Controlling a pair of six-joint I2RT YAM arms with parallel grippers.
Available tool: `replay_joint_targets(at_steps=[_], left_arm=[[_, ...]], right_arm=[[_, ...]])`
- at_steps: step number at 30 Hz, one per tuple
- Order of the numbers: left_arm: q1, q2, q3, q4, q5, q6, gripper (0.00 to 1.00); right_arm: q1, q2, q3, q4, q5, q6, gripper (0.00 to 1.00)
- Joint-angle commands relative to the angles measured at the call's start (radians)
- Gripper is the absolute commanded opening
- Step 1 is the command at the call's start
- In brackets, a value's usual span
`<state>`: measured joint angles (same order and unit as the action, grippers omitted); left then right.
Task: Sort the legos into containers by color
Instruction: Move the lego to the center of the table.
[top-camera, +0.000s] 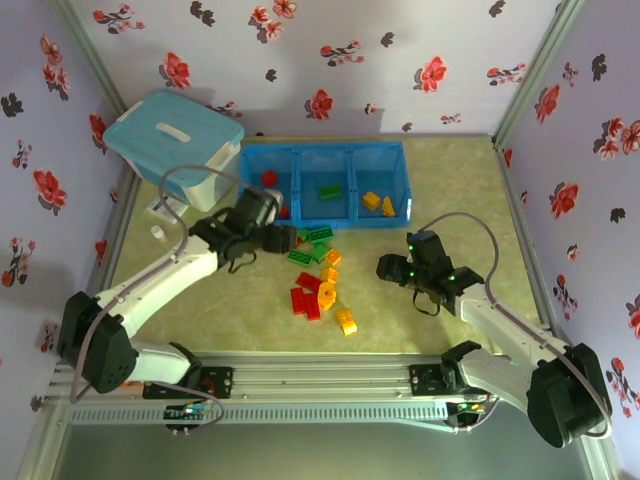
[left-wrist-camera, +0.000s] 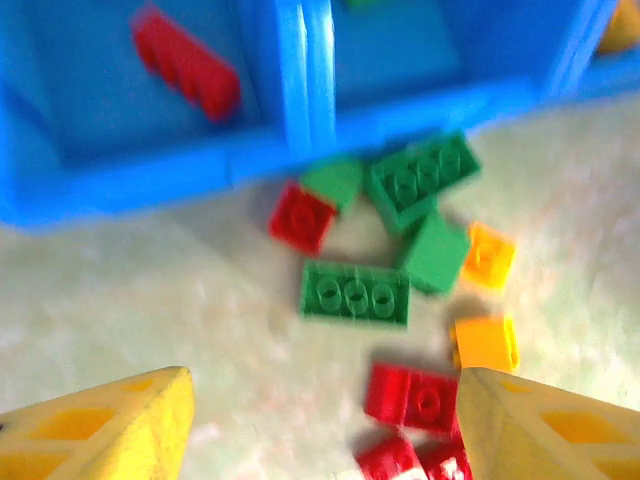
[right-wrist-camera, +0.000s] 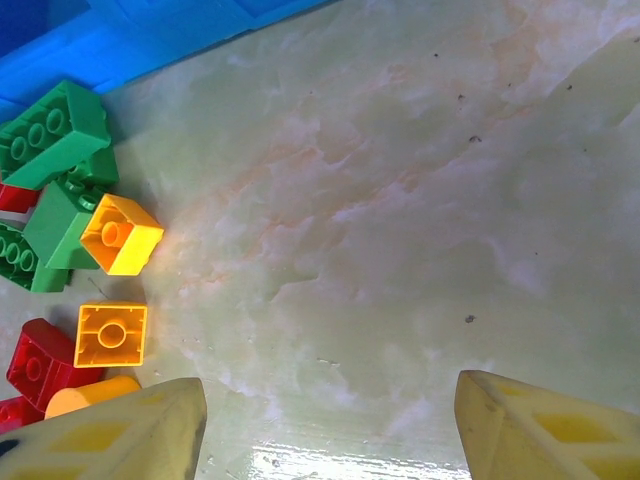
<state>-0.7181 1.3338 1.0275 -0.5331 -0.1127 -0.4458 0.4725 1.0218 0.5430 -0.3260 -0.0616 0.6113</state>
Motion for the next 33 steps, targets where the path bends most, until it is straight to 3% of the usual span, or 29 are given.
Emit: replay_joint_targets(at_steps=[1,8,19,26,33], left_arm=[[-0.093,-0.027,-0.11,-0.009,-0.021,-0.149,0.68],[-0.24,0.005,-0.275,0.081,-0.016,-0.327,0.61],[-0.256,0.085,-0.307,0.202,0.042,-0.372,0.48],[-0.232,0.159,-0.288,0.18,0.037,-0.338,0.4],[-0.082,0.097,-0.343,0.157,0.05,-0.287,0.36]], right_arm=[[0.011,0.035,0.018,0.024,-0.019,0.015,0.67],[0.034,0.076,0.03,0.064,-0.017,0.03,0.67],[0.044,0.053,0.016,0.049,0.004,0.031,0.66],[0.044,0.046,0.021,0.037,0.011,0.021,0.66],[0.044,0.057,0.023,0.039,0.013,0.016,0.66]])
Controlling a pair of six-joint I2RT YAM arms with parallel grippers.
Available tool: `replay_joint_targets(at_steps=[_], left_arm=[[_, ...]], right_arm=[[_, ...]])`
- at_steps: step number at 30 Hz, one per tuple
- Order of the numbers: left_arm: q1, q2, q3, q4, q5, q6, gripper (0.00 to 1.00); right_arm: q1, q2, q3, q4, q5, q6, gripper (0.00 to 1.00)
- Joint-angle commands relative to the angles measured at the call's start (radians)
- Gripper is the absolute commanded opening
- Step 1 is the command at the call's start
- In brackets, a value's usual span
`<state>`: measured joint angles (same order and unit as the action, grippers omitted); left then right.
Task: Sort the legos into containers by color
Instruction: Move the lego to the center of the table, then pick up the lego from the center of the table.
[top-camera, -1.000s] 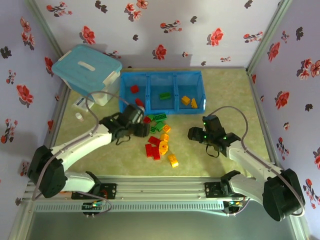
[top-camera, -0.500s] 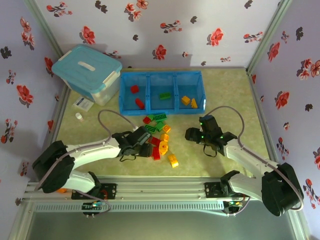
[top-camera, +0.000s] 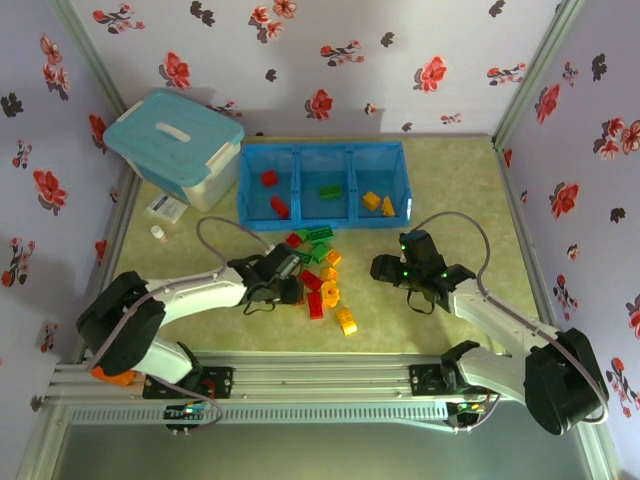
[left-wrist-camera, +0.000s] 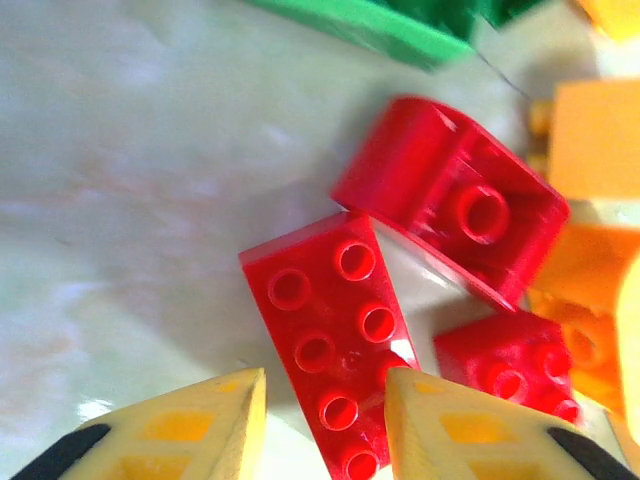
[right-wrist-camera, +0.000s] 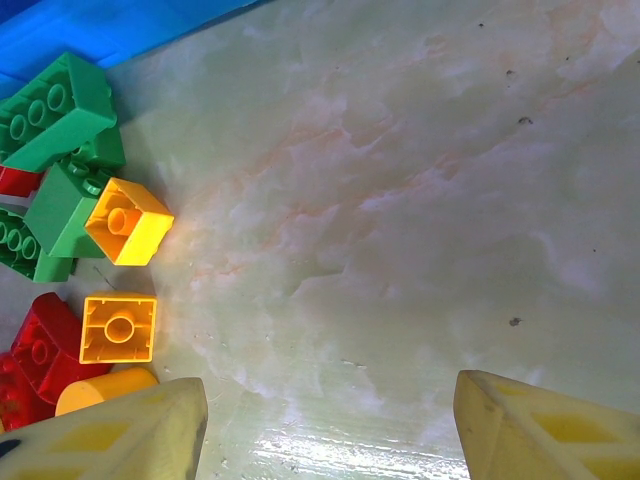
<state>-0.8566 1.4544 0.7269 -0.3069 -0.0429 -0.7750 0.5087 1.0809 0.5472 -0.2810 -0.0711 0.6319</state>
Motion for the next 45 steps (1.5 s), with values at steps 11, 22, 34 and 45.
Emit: replay_joint_targets(at_steps=[11,22,34,45], left_arm=[[0.098,-0.108,0.032,-0.184,-0.068,0.116,0.7],[0.052,0.002,0.054,-0.127,-0.071,0.086,0.65],[0.042,0.122,0.118,-0.195,-0.149,0.119,0.41],[0.064,-0.036,0.168,-0.238,-0.224,0.15,0.19]], right_arm=[[0.01,0.002,0.016,0.011,0.013,0.008,0.66],[0.014,0.011,0.013,0.016,0.016,0.013,0.66],[0.017,-0.008,-0.013,0.015,0.031,0.012,0.66],[0.017,0.026,-0.037,0.065,0.018,0.019,0.66]])
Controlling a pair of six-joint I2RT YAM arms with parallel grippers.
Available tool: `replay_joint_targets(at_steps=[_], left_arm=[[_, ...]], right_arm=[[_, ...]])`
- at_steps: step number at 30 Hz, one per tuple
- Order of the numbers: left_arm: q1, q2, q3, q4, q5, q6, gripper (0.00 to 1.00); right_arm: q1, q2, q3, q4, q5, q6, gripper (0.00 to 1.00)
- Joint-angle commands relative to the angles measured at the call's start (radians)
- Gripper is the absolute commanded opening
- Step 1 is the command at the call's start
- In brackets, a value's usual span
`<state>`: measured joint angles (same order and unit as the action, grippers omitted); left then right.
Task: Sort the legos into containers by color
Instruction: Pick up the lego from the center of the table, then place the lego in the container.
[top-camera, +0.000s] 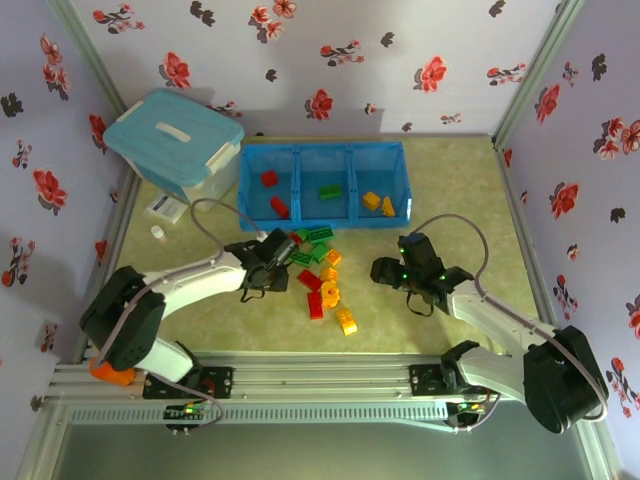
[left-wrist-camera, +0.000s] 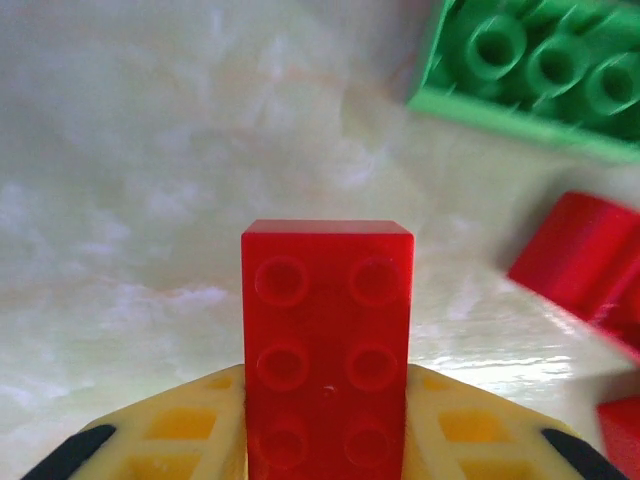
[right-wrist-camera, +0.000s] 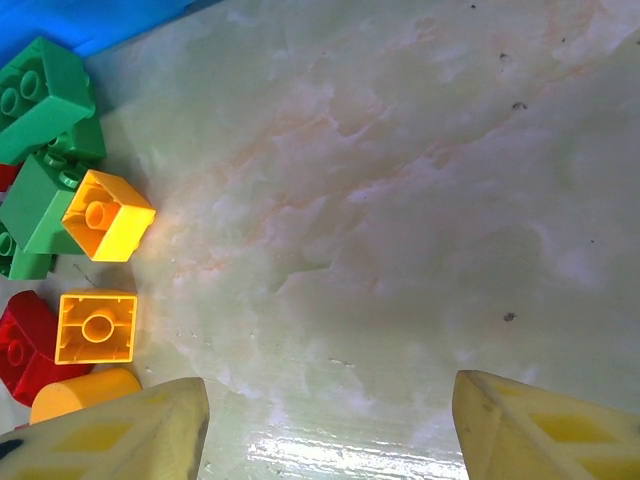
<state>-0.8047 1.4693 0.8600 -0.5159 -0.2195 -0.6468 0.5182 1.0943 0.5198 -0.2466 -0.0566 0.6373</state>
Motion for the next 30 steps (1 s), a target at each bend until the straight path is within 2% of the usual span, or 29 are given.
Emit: replay_joint_targets(at_steps=[1,10,18,30], left_arm=[[0.025,-0.063,0.041,-0.029,-0.046,0.027,0.19],[0.179,-0.054,0.182,-0.032,-0.021,0.143,0.18],[0.29,0.079,0.371,-0.026,0.021,0.202,0.19],[0.372,0.344,0.625,-0.07,0.048,0.25,0.25]], right_arm=[[0.008,0.018,-0.007,0.033,-0.001,0.013,0.66],[0.012,0.013,0.009,0.026,-0.009,0.025,0.65],[0.018,-0.029,-0.011,0.01,0.0,0.032,0.65],[0.02,-0.108,-0.047,-0.024,0.009,0.036,0.65]])
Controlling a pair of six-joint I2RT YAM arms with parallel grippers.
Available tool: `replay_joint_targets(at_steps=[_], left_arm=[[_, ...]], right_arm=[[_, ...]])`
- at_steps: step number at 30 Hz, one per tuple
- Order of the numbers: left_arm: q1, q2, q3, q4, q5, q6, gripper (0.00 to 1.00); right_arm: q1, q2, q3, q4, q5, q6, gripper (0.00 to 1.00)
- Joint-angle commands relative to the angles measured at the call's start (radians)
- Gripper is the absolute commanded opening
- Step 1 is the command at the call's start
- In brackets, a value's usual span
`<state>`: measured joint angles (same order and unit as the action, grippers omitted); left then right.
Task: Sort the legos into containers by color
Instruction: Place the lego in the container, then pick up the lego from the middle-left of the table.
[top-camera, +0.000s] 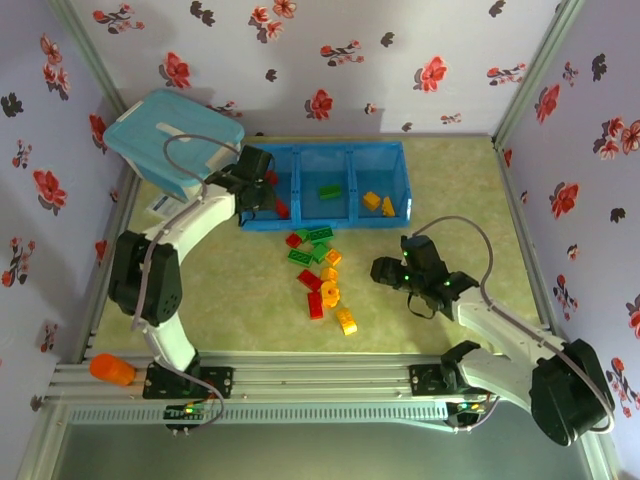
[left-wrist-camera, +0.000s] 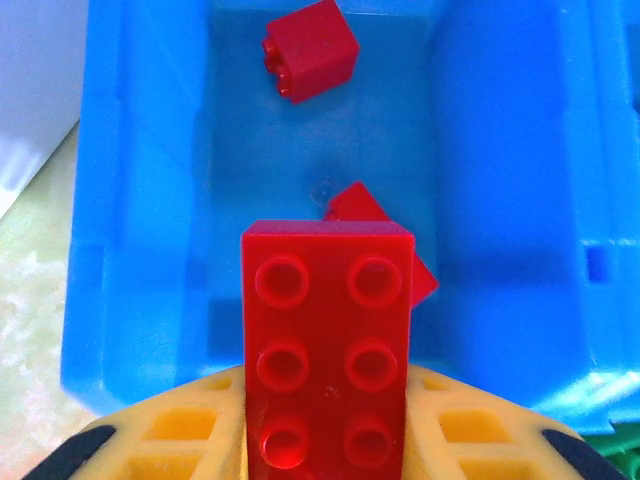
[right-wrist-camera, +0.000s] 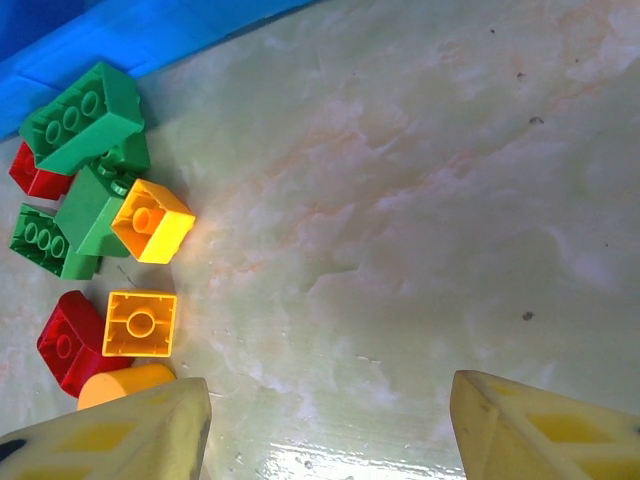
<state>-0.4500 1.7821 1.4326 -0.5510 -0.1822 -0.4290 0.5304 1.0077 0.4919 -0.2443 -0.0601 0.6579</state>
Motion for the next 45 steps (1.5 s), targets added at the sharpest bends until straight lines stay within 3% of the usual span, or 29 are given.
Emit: replay_joint_targets(at_steps=[1,4,7,9,18,27,31,38,45], left_arm=[[0.023,0.045,0.065,-0.036,0.01,0.032,0.26],[0.029,0.078,0.104,-0.051,0.012,0.028,0.34],[0.025,0.096,0.143,-0.092,0.015,0.02,0.63],[0.009,0.08,0.135,-0.094,0.012,0.022,0.67],[-0.086,-0.11,-0.04,-0.058,-0.007,-0.016,0.66],[-0.289,-0.315,-0.347,0.003,-0.013,-0.136,0.64],[-0.368,-0.378,-0.501,0.097,0.069,-0.227,0.61],[-0.528,-0.319,-0.592,0.173,0.088,-0.358,0.62],[-0.602,-0.234,-0.556,0.175,0.077,-0.414,0.62]], right_arm=[[0.008,-0.027,-0.022,-0.027,0.011,0.017,0.65],[0.008,-0.037,-0.025,-0.032,0.011,0.02,0.65],[0.008,-0.044,-0.027,-0.035,0.01,0.02,0.65],[0.008,-0.047,-0.029,-0.034,0.008,0.021,0.65],[0.008,-0.01,-0.019,-0.01,0.002,0.025,0.66],[0.011,0.071,-0.001,0.044,-0.009,0.031,0.66],[0.013,0.099,0.007,0.071,-0.018,0.038,0.66],[0.026,0.13,0.022,0.097,-0.024,0.055,0.66],[0.042,0.132,0.037,0.08,-0.012,0.055,0.66]])
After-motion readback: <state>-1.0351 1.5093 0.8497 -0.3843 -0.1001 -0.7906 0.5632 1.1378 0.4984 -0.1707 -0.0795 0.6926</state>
